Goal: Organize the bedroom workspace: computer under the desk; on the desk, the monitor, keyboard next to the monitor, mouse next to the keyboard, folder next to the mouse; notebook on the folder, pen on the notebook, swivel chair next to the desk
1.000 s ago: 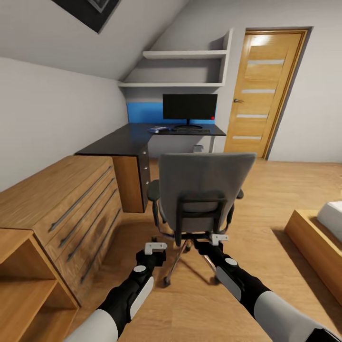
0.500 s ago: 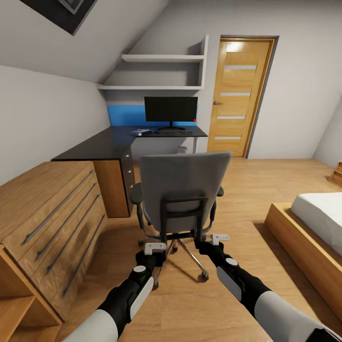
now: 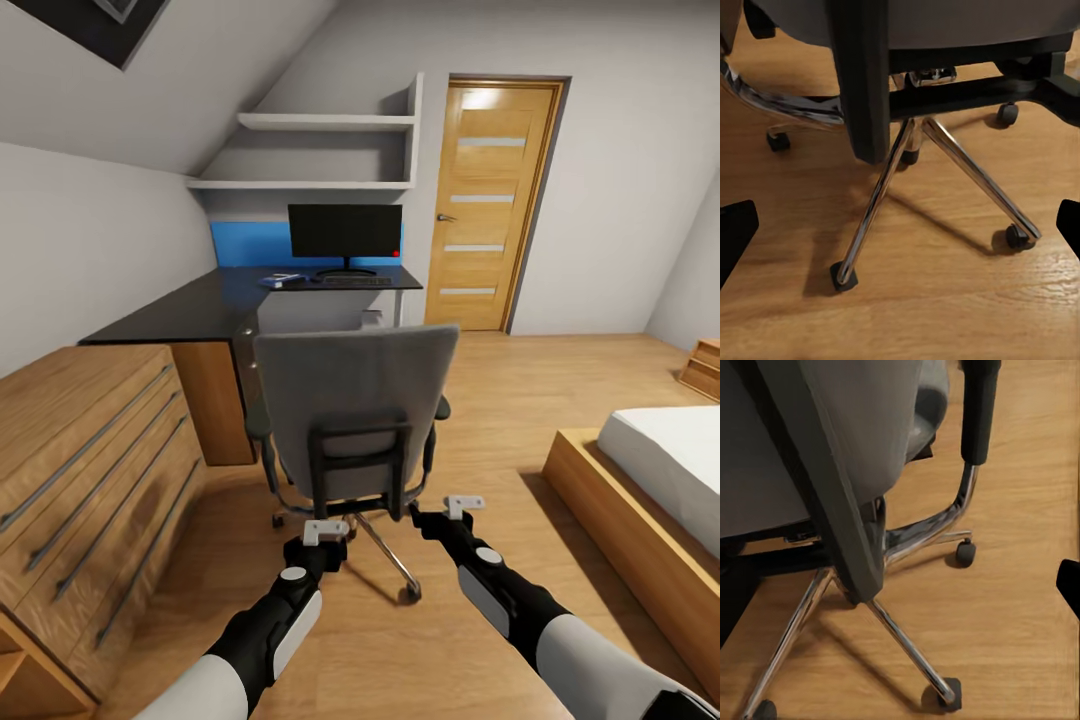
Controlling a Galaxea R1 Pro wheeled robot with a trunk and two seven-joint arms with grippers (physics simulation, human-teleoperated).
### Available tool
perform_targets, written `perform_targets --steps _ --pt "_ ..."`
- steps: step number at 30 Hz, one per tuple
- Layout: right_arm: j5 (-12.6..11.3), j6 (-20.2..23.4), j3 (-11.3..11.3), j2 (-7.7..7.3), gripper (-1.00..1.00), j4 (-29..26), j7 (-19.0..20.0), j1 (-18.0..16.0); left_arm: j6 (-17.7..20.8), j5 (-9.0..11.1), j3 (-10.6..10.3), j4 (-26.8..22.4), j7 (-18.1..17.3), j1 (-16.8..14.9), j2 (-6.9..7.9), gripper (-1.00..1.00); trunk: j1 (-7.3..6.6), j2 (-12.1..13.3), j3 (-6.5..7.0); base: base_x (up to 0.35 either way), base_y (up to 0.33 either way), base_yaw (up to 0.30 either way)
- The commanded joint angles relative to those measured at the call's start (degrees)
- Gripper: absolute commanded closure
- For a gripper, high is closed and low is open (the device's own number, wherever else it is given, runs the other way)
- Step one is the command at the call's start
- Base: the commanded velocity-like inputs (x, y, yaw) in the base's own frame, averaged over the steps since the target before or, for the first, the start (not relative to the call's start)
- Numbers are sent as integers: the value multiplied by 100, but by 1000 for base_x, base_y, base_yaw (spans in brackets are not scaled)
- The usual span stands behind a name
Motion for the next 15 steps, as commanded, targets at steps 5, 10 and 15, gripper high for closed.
perform_targets --steps 5,10,15 --pt "406 -73 88 18 -100 30 -34 5 12 27 -17 -3 40 -4 0 -100 1 -2 -6 210 -5 0" --pt "634 -84 102 94 -100 41 -26 72 -130 27 -16 -3 27 -4 0 -100 1 -2 -6 77 -1 0" --pt "771 -94 106 153 -100 143 -24 104 -476 31 -14 -8 7 -4 0 -100 1 -2 -6 15 0 0"
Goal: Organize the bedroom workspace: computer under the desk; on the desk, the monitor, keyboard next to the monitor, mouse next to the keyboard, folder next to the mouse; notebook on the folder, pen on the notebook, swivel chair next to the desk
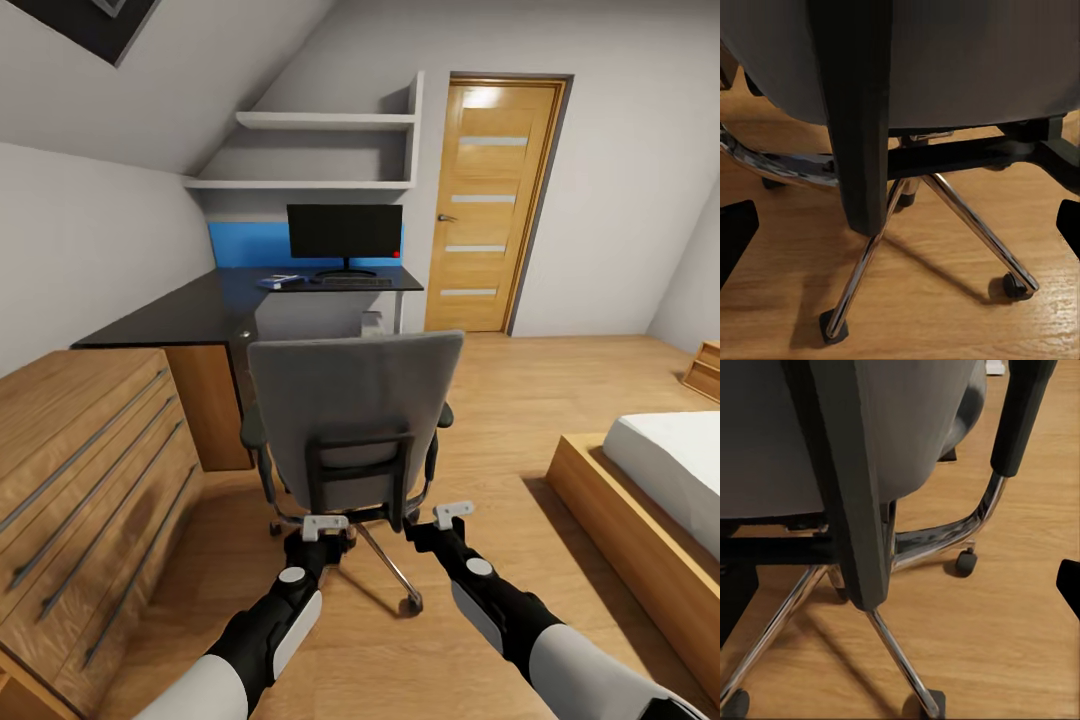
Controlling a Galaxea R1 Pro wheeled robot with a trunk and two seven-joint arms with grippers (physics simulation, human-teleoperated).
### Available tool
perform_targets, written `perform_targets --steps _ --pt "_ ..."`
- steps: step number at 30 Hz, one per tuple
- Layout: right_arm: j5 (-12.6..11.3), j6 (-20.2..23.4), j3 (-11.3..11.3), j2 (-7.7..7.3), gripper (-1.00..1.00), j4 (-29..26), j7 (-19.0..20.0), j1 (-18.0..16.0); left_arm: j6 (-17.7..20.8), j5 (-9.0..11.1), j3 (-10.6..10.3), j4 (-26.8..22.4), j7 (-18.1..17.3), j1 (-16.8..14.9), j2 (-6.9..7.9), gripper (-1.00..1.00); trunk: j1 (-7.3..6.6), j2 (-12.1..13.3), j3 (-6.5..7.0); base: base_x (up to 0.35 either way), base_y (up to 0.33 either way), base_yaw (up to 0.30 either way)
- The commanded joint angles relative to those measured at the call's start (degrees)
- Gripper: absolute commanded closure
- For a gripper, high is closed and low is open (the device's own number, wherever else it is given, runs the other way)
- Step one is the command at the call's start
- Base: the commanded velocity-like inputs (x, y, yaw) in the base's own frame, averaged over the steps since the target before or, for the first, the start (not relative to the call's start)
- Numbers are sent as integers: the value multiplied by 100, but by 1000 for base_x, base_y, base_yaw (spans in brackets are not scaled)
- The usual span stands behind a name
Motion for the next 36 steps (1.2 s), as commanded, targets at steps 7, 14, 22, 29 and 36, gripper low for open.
perform_targets --steps 7,14,22,29,36 --pt "27 -32 49 1 -100 21 -40 1 -83 26 -26 -15 62 -4 0 -100 109 -203 -95 1 0 0" --pt "36 -34 49 3 -100 24 -40 1 -95 26 -24 -25 71 -4 0 -100 263 -484 -221 0 0 0" --pt "32 -34 49 9 -100 25 -43 2 -96 26 -27 -26 73 -4 0 -100 438 -805 -365 0 0 0" --pt "16 -57 49 13 -100 20 -48 2 -99 26 -24 -26 73 -4 0 -100 592 -1085 -490 0 0 0" --pt "15 -478 48 115 -100 94 -86 1 -96 26 -23 -35 75 -4 0 -100 746 -1366 -616 0 0 27"
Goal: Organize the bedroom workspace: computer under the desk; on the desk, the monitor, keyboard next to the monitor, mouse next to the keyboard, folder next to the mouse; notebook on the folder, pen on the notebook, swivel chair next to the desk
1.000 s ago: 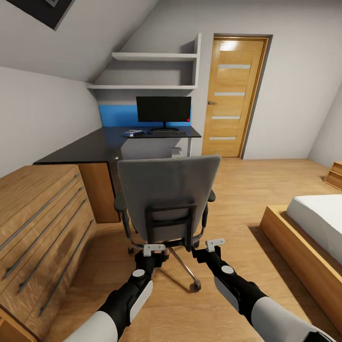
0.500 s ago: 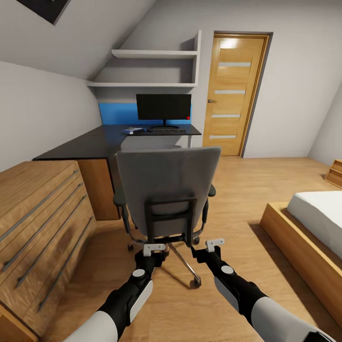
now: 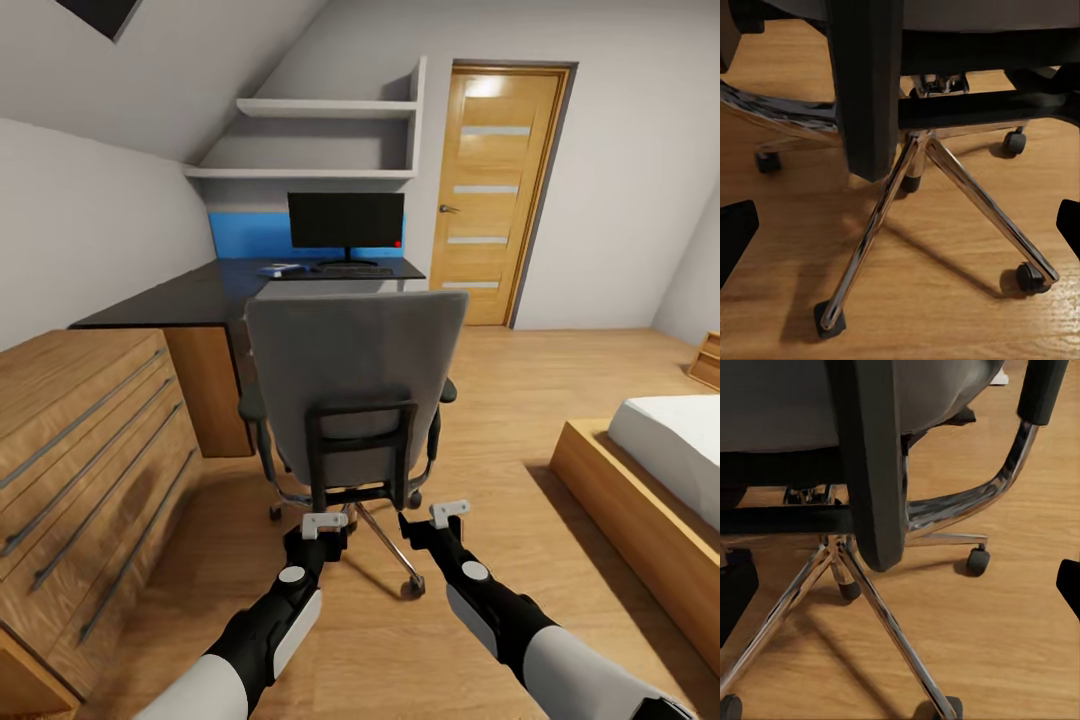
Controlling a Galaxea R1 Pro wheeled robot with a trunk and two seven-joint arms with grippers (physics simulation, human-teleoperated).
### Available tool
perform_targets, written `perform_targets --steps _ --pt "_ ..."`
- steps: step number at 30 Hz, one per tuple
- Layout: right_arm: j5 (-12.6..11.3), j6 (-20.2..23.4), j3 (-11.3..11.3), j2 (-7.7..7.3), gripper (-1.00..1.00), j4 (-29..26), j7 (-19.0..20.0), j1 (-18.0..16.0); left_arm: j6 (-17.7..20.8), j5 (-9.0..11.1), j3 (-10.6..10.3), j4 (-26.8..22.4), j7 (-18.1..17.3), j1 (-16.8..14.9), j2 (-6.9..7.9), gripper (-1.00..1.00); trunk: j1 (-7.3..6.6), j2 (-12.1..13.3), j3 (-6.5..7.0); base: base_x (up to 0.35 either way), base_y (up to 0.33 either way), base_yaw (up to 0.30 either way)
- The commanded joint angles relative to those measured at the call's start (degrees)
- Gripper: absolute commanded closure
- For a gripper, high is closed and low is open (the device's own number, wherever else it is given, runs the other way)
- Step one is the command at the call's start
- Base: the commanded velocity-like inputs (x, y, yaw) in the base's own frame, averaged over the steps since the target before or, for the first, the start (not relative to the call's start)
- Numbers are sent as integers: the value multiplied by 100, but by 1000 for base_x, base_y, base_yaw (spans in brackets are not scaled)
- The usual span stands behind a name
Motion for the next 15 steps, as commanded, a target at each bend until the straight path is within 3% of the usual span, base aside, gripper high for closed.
perform_targets --steps 1,11,15 --pt "-38 -40 50 3 -100 21 -44 -7 19 24 -17 -5 42 -4 0 -100 -1 -4 -6 0 0 103" --pt "-34 -83 43 12 -100 71 -26 -2 13 24 9 2 37 -4 0 -100 -1 -4 -7 5 0 57" --pt "-28 -85 48 12 -100 74 -11 -2 13 24 11 3 37 -4 0 -100 -1 -4 -7 177 0 4"
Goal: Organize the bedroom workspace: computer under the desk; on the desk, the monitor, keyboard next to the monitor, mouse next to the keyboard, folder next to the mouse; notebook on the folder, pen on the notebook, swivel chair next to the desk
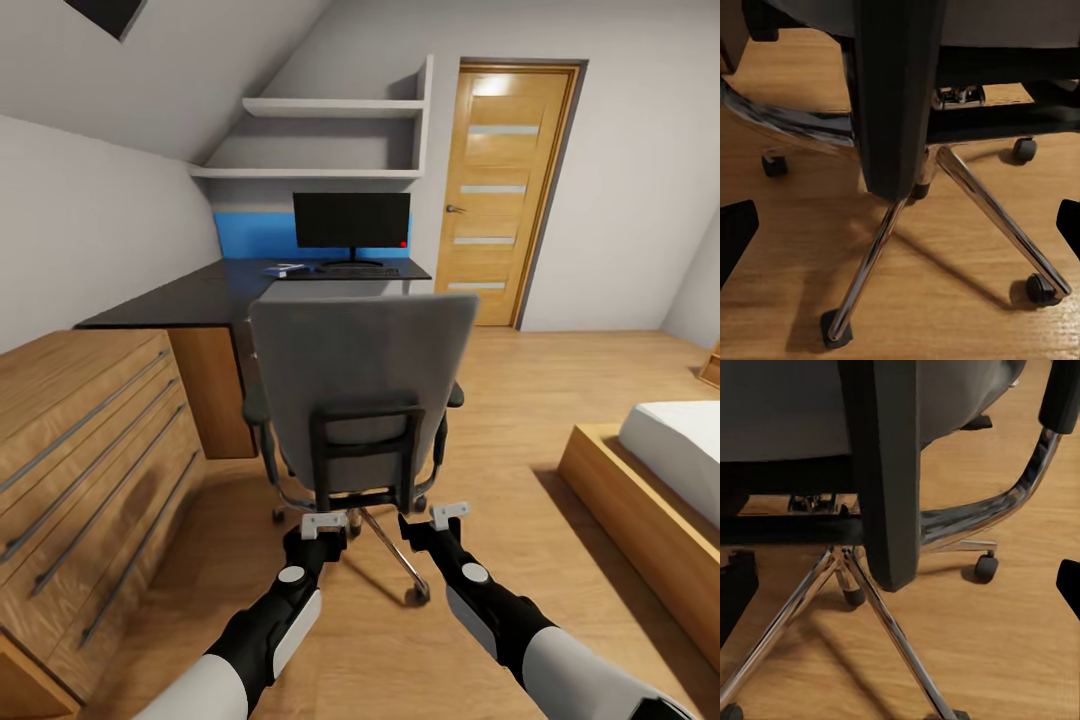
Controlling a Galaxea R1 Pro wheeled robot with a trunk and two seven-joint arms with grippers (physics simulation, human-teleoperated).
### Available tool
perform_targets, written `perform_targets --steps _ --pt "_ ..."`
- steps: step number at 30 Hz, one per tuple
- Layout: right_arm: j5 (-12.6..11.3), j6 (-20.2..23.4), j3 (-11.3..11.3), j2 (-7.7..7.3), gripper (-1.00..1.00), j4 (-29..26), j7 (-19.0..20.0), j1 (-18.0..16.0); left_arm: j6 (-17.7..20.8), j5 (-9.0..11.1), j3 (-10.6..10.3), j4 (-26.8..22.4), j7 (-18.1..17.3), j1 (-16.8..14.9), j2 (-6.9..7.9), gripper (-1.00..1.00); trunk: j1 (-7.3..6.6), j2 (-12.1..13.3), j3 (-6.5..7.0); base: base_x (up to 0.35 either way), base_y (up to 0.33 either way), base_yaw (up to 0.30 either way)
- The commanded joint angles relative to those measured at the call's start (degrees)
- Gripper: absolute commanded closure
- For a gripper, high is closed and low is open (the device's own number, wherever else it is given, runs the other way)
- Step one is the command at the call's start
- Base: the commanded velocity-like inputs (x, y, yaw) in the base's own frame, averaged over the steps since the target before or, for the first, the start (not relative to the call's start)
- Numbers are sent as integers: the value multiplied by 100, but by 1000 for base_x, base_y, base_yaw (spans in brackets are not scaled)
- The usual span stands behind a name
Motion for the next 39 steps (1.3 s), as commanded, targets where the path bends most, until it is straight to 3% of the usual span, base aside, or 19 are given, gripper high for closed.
perform_targets --steps 1,39 --pt "-41 -19 49 -7 -100 -5 -40 -5 18 25 -17 -5 39 -4 0 -100 1 -2 -6 253 0 2" --pt "-52 -20 52 -5 -100 -4 -43 -5 21 25 -17 -13 39 -4 0 -100 1 -2 -9 322 0 13"
